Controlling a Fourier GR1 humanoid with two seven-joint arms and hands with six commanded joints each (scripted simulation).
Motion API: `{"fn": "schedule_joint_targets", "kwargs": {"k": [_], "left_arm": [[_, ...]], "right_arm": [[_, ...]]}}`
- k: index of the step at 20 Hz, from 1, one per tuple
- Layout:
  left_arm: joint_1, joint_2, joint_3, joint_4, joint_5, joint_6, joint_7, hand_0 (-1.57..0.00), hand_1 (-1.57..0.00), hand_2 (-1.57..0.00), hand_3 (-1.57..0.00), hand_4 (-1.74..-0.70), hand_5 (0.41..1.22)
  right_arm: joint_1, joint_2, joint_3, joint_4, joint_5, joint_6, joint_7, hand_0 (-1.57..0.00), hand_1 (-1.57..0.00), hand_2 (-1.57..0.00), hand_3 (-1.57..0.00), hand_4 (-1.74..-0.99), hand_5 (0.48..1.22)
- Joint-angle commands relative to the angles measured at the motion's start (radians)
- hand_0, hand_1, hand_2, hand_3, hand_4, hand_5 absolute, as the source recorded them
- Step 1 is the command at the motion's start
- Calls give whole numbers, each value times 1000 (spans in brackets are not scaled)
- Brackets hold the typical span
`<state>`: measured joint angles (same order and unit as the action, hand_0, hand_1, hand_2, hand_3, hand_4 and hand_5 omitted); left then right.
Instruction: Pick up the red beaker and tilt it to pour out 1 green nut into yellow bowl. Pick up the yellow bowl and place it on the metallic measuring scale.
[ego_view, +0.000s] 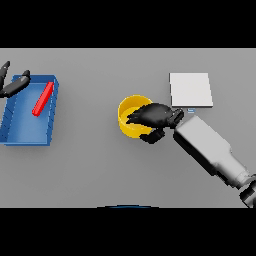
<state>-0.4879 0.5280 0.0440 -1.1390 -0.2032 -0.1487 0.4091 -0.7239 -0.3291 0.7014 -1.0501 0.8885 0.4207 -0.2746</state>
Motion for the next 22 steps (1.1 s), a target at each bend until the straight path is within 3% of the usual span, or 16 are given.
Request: {"fn": "schedule_joint_targets", "kwargs": {"k": [1, 2, 4, 5, 8, 11, 15, 17, 20, 22], "left_arm": [[-4, -4, -2, -1, -2, 3, 6, 1, 1, 1, 1, -789, 710], [1, -9, -3, -12, 2, 4, 1, 1, 1, 1, 1, -788, 710], [-1, -7, 1, -16, 10, 0, 7, 1, 1, 1, 1, -787, 707], [-1, -14, -5, -18, 4, 6, 17, 1, 1, 1, 1, -787, 707], [10, 3, -2, -22, -1, 1, 12, 1, 1, 1, 1, -784, 711], [-7, -1, -2, -2, 2, -4, -1, 1, 1, 1, 1, -785, 712], [5, 1, -3, -27, 7, -9, 8, 1, 1, 1, 1, -778, 704], [5, 0, -7, -46, 4, -3, 17, 1, 1, 1, 1, -774, 706], [11, -2, -7, -49, 11, -9, 18, 1, 1, 1, 1, -776, 702], [-6, -5, -5, -20, 8, -6, 12, 1, 1, 1, 1, -782, 702]], "right_arm": [[-1, 6, 3, 13, 3, -13, -13, -455, -407, -349, -322, -1363, 957], [1, -2, 2, 9, -2, -16, -34, -678, -640, -594, -572, -1435, 1010], [6, -13, 2, -16, -10, -2, -28, -999, -975, -945, -792, -1540, 1086], [3, -14, 7, -20, -11, 2, -35, -1114, -1094, -1071, -882, -1578, 1113], [6, -24, 5, -26, -30, 17, -37, -1337, -1327, -1246, -1066, -1658, 1166], [-1, -28, 7, -36, -36, 39, -21, -1451, -1446, -1330, -1171, -1698, 1193], [-22, -35, -13, -69, -53, 63, 13, -1522, -1520, -1415, -1185, -1724, 1209], [-22, -70, -29, -115, -73, 99, 9, -1540, -1538, -1447, -1165, -1730, 1214], [-26, -100, -55, -169, -92, 143, 52, -1555, -1554, -1491, -1153, -1735, 1217], [-7, -127, -67, -219, -97, 152, 77, -1561, -1560, -1433, -1215, -1737, 1219]]}}
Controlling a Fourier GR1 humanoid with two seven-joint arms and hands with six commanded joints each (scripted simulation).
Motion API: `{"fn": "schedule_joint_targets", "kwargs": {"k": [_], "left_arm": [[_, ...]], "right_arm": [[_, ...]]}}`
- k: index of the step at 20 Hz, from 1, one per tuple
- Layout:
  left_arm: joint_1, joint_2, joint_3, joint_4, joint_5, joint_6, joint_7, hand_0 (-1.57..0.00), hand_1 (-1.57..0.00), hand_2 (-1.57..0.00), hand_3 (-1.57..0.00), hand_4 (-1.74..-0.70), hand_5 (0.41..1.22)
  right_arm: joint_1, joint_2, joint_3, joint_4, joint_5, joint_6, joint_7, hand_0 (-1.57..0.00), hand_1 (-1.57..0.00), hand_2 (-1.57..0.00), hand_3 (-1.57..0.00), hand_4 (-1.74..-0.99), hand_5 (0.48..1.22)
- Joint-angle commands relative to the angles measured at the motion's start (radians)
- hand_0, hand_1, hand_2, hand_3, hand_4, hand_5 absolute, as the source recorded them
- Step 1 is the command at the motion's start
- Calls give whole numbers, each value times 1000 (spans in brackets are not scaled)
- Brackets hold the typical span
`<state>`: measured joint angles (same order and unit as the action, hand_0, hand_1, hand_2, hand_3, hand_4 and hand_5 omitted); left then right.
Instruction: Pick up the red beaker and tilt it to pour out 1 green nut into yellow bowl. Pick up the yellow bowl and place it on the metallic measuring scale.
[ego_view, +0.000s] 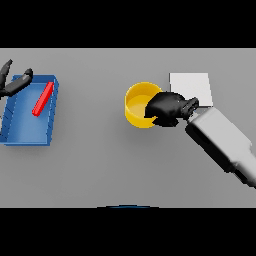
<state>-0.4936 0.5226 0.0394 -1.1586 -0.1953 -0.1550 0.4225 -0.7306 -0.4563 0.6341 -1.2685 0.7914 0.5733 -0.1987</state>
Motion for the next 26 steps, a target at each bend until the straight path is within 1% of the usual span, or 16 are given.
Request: {"fn": "schedule_joint_targets", "kwargs": {"k": [1, 4, 5, 7, 8, 9, 11, 13, 14, 15, 16, 17, 18, 20, 23, 26], "left_arm": [[8, 1, 6, -10, 10, -3, -10, 1, 1, 1, 1, -788, 702], [-13, 5, 14, 5, 17, -8, -5, 1, 1, 1, 1, -799, 704], [-6, 4, 13, 0, 20, -11, -5, 1, 1, 1, 1, -800, 704], [7, 3, 19, -14, 28, -8, -4, 1, 1, 1, 1, -812, 710], [10, 2, 20, -13, 33, -11, -6, 1, 1, 1, 1, -820, 717], [9, 0, 22, -21, 34, -5, 10, 1, 1, 1, 1, -826, 723], [17, 10, 23, -53, 39, -11, 34, 1, 1, 1, 1, -834, 733], [7, 4, 23, -47, 41, -8, 54, 1, 1, 1, 1, -840, 737], [14, 0, 20, -54, 40, -8, 56, 1, 1, 1, 1, -844, 739], [24, 1, 20, -63, 43, -11, 55, 1, 1, 1, 1, -849, 746], [34, 4, 22, -75, 43, -6, 54, 1, 1, 1, 1, -851, 754], [21, -1, 19, -76, 43, -6, 79, 1, 1, 1, 1, -852, 758], [19, -1, 17, -84, 45, -8, 91, 1, 1, 1, 1, -852, 760], [42, 3, 26, -105, 54, -6, 95, 1, 1, 1, 1, -857, 762], [27, -5, 15, -99, 40, 3, 127, 1, 1, 1, 1, -865, 779], [23, -6, 10, -82, 32, 2, 118, 1, 1, 1, 1, -863, 797]], "right_arm": [[11, -4, -5, -26, -3, 10, 24, -1563, -1562, -1447, -1199, -1738, 1219], [40, -7, -30, -108, -18, 37, 98, -1567, -1567, -1507, -1179, -1739, 1219], [42, -10, -45, -110, -20, 38, 121, -1520, -1567, -1520, -1179, -1740, 1219], [24, -37, -74, -100, -11, 35, 154, -1538, -1569, -1488, -1190, -1740, 1220], [24, -45, -86, -98, -8, 17, 155, -1545, -1569, -1487, -1183, -1740, 1220], [17, -57, -99, -75, -5, -7, 128, -1550, -1570, -1504, -1174, -1741, 1220], [17, -76, -123, -42, 8, -57, 112, -1558, -1570, -1528, -1159, -1741, 1221], [-17, -92, -148, 20, 15, -86, 93, -1562, -1570, -1538, -1151, -1741, 1221], [-30, -96, -161, 45, 18, -90, 104, -1564, -1571, -1542, -1153, -1741, 1221], [-30, -101, -166, 75, 27, -112, 93, -1565, -1571, -1548, -1154, -1741, 1221], [-34, -101, -175, 108, 33, -139, 85, -1567, -1571, -1553, -1155, -1741, 1221], [-39, -97, -186, 132, 32, -146, 98, -1567, -1571, -1556, -1155, -1741, 1221], [-47, -97, -193, 173, 39, -167, 83, -1568, -1571, -1553, -1154, -1741, 1221], [-58, -90, -206, 240, 51, -195, 93, -1569, -1571, -1533, -1165, -1741, 1221], [-76, -79, -228, 342, 58, -231, 68, -1570, -1571, -1500, -1181, -1741, 1221], [-84, -63, -235, 420, 66, -263, 32, -1571, -1571, -1428, -1290, -1741, 1221]]}}
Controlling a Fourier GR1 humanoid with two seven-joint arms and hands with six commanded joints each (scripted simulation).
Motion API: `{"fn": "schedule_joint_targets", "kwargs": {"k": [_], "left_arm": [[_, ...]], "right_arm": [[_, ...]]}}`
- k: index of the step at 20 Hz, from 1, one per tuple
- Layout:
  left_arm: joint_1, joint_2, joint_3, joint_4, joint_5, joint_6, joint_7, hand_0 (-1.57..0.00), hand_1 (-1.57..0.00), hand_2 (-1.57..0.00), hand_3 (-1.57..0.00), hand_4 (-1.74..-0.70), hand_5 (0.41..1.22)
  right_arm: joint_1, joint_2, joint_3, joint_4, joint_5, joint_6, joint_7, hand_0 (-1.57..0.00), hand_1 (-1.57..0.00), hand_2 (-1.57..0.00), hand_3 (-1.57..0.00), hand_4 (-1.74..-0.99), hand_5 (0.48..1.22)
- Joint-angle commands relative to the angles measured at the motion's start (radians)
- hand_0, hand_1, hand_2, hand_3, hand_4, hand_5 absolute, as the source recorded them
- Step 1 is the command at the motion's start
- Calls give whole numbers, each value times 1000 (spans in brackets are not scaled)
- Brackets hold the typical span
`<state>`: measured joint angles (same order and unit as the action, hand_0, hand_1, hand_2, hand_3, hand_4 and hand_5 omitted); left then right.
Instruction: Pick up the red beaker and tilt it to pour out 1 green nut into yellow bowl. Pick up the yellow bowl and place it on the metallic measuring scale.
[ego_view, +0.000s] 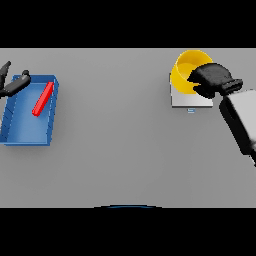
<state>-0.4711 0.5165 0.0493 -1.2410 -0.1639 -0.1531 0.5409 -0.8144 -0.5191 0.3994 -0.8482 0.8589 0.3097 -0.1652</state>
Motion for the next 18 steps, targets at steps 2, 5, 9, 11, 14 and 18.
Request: {"fn": "schedule_joint_targets", "kwargs": {"k": [2, 5, 9, 11, 14, 18], "left_arm": [[0, -5, -9, -14, -5, 3, 1, 1, 1, 1, 1, -858, 804], [-7, 0, -3, -11, 0, -2, 17, 1, 1, 1, 1, -854, 807], [-4, 3, 1, -6, 1, -3, 13, 1, 1, 1, 1, -845, 788], [-2, 7, -1, -10, 5, -14, 14, 1, 1, 1, 1, -842, 780], [-3, -5, -5, -2, 5, -9, 9, 1, 1, 1, 1, -837, 773], [-6, 1, 1, 7, 8, -13, 1, 1, 1, 1, 1, -839, 764]], "right_arm": [[-5, 16, -6, 45, 5, -14, 9, -1571, -1571, -1398, -1342, -1741, 1221], [9, 21, -10, 69, 7, -26, -14, -1571, -1571, -1382, -1384, -1741, 1221], [-16, 46, -17, 128, 22, -33, -3, -1571, -1571, -1382, -1417, -1741, 1221], [-5, 33, -24, 111, 13, -17, -22, -1571, -1571, -1404, -1376, -1741, 1221], [0, 43, -31, 109, 13, -6, -2, -1471, -1285, -1178, -959, -1632, 1145], [-6, 43, -69, 111, -31, 41, 16, -757, -673, -579, -476, -1513, 923]]}}
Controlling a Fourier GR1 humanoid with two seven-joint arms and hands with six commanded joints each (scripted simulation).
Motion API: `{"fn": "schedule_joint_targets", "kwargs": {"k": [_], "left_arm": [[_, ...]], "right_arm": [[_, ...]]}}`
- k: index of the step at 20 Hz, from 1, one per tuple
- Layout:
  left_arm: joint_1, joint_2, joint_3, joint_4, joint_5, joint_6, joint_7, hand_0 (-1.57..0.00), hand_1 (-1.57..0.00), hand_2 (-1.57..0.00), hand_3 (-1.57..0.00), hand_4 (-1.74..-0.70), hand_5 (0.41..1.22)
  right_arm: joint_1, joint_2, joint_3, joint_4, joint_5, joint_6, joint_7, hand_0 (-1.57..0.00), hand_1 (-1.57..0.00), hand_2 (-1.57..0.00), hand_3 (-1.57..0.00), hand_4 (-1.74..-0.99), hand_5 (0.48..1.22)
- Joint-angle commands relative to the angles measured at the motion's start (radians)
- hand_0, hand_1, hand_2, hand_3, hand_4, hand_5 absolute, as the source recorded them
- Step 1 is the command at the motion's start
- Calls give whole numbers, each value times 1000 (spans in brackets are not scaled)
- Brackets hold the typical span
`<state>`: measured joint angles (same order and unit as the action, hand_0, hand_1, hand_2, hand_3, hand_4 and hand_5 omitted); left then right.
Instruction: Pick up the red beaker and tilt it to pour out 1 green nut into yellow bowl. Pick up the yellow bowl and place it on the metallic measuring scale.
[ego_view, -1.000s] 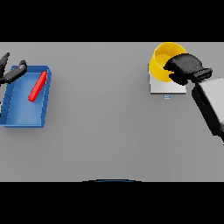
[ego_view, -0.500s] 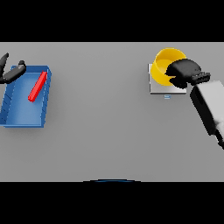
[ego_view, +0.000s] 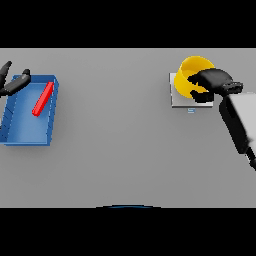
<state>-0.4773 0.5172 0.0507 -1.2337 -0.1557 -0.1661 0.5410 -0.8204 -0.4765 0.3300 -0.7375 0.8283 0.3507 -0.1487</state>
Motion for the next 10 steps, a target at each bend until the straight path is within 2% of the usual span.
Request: {"fn": "schedule_joint_targets", "kwargs": {"k": [1, 2, 3, 5, 10], "left_arm": [[5, -2, -1, -2, 1, 0, -3, 1, 1, 1, 1, -840, 764], [12, -3, 0, -4, 3, 0, -10, 1, 1, 1, 1, -837, 760], [3, 4, 1, 0, -1, -2, -4, 1, 1, 1, 1, -831, 754], [-3, 1, 0, 3, 0, -2, -2, 1, 1, 1, 1, -834, 750], [3, 3, -2, -14, -2, 2, 9, 1, 1, 1, 1, -833, 760]], "right_arm": [[3, 3, 0, -9, -4, 10, 9, -605, -556, -470, -391, -1496, 890], [11, 8, -1, -21, -8, 13, 20, -484, -459, -376, -318, -1485, 863], [7, 1, 2, -13, -4, 15, 6, -387, -380, -300, -258, -1476, 847], [-3, 0, 11, 7, 8, 13, 0, -247, -243, -192, -164, -1448, 824], [6, -5, 27, 6, 20, 36, 10, -80, -79, -62, -53, -1395, 787]]}}
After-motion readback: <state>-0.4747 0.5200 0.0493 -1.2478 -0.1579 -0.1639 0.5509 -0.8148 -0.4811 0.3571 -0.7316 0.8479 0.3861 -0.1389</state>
